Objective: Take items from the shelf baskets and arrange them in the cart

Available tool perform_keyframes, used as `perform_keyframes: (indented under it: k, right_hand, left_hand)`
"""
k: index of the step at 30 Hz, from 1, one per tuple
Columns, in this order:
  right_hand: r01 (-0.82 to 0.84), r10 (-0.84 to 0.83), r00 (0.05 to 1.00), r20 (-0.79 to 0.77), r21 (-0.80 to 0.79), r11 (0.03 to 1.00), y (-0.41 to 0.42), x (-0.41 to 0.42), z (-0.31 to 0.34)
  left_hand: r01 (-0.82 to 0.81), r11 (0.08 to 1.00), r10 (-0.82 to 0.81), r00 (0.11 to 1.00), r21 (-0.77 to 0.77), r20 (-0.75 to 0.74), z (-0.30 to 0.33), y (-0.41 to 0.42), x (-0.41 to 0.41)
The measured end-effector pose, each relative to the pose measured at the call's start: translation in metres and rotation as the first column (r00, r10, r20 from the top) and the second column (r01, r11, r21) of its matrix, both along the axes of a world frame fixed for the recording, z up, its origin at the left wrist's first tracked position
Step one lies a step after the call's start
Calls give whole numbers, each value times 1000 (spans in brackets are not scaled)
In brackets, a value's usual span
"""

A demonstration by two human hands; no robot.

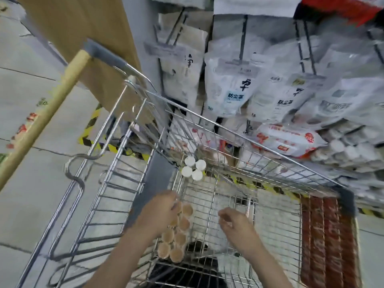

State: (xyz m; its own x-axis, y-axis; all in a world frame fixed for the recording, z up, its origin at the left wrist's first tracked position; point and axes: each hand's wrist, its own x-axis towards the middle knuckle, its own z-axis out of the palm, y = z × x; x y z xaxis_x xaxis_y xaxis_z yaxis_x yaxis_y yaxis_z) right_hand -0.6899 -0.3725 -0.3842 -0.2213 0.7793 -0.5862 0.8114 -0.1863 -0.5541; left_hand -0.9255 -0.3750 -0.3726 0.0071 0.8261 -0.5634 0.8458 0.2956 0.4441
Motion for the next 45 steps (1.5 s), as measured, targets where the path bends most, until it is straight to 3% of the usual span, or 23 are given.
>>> perform_keyframes:
  k: [3,11,17,21,24,29,33,40,45]
  right_hand:
    - [37,-36,999,14,-70,997,25,-12,-46]
    - [157,-161,987,-12,-149,976,62,-44,-151]
    - [245,-247,969,-3,-118,962,75,-58,-201]
    - [232,-233,972,-26,-31,972,90,-68,-220]
    - [238,-237,971,-23,41,971,98,-74,-230]
    - [205,-208,978,18,119,972,105,-79,-242]
    - [178,-181,983,3,189,966,106,-73,-246]
    - [203,-192,979,-71,240,949,93,-51,-247]
    - [298,-280,953,-115,184,937,80,-28,-227]
  left_hand:
    - [-9,999,10,1000,-39,28,-49,22,10]
    - [-231,973,232,965,-18,121,-151,68,23]
    - [-172,984,172,985,43,-14,-187,90,31]
    - [-176,979,187,976,108,-110,-198,100,34]
    - [-92,988,116,971,122,-211,-207,105,36]
    - [35,995,8,912,97,-411,-217,110,45]
    - [83,989,-16,885,123,-465,-224,112,44]
    - [70,990,-20,931,123,-365,-227,104,37]
    - [-98,990,113,983,100,-147,-212,83,34]
